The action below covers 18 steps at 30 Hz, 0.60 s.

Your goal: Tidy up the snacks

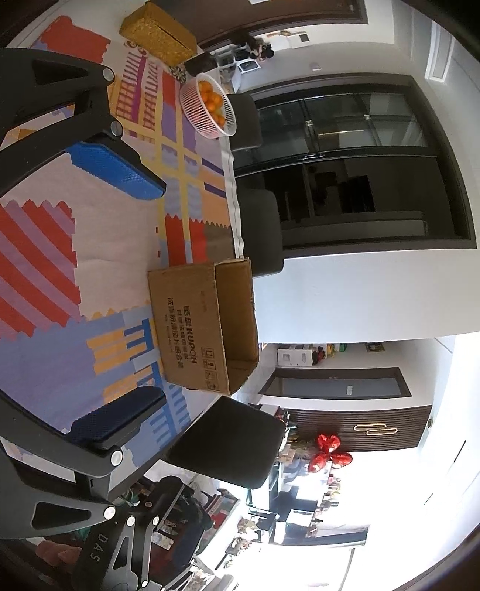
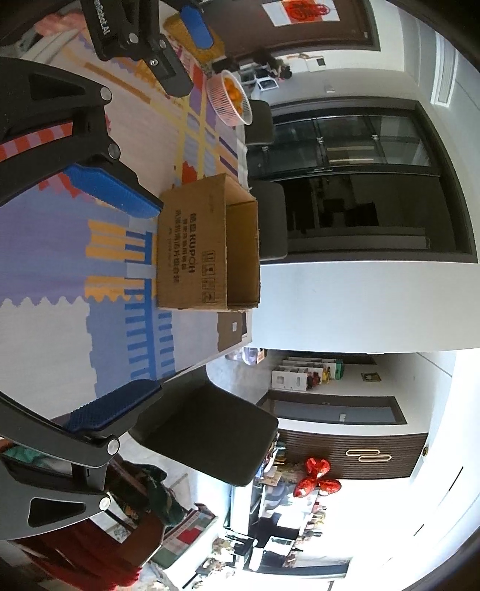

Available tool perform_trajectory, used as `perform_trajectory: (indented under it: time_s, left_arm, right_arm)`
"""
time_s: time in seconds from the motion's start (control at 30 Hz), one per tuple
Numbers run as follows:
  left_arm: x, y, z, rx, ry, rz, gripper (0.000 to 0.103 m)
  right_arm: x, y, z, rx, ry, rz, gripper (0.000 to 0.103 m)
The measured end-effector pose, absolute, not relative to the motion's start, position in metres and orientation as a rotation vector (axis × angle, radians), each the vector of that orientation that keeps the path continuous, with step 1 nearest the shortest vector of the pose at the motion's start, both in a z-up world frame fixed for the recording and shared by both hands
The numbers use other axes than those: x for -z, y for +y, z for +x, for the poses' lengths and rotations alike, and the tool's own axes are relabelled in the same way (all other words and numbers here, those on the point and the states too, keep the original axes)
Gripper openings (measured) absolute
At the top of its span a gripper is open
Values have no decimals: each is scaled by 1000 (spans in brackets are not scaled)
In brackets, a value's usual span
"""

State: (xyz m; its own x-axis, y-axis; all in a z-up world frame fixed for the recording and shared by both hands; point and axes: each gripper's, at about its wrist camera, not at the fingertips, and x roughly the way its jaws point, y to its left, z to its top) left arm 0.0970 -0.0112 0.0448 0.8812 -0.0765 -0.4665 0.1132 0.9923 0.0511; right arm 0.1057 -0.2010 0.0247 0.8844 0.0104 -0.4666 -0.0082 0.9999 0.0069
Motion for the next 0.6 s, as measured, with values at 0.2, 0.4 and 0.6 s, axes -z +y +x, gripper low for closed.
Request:
perform_trajectory:
  time_s: [0.2, 0.4, 0.6]
  left_arm:
    - [-46, -9, 94, 108, 488, 64, 103]
    - [-43, -6, 94, 109, 494, 55, 103]
    - [-42, -5, 94, 111, 497, 50, 103]
  right_arm:
    - [-29, -199, 97, -12, 463, -5, 90]
    - [-35, -195, 92, -18, 442, -17, 90]
    - [-34, -194, 93, -25, 447, -20, 90]
